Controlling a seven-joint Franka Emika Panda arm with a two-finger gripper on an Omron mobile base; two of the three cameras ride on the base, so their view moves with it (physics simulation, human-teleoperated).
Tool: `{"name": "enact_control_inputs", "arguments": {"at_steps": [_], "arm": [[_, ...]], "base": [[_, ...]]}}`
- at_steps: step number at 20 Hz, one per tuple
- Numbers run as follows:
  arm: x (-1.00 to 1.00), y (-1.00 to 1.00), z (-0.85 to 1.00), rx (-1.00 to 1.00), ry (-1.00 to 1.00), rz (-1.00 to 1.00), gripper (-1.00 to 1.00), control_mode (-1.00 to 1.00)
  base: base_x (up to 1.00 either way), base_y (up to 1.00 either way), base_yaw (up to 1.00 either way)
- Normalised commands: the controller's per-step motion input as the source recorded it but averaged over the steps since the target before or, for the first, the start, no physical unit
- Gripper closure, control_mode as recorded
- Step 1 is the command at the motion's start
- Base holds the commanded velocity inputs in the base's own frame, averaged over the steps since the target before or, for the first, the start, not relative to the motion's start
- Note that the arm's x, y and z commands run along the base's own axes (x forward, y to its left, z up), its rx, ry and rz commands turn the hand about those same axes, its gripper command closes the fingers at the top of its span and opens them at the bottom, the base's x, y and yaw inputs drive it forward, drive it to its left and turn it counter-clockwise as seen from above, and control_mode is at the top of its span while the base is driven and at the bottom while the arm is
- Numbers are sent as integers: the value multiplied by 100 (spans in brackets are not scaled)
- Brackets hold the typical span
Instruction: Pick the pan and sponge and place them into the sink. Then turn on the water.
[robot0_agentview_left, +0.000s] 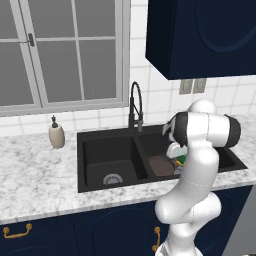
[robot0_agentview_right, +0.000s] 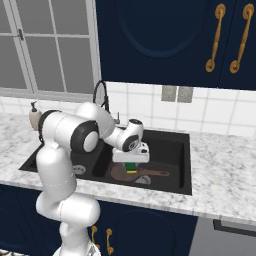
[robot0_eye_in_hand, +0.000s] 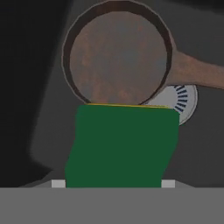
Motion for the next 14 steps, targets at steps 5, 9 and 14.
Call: {"name": "enact_control_inputs", "arguments": {"at_steps": [5, 9, 14], "arm": [[27, 2, -38, 9, -9, 7, 100, -100], [38, 0, -16, 1, 0, 7, 100, -100], [33, 0, -22, 0, 0, 7, 100, -100]], "base": [[0, 0, 0], [0, 0, 0], [0, 0, 0]]}}
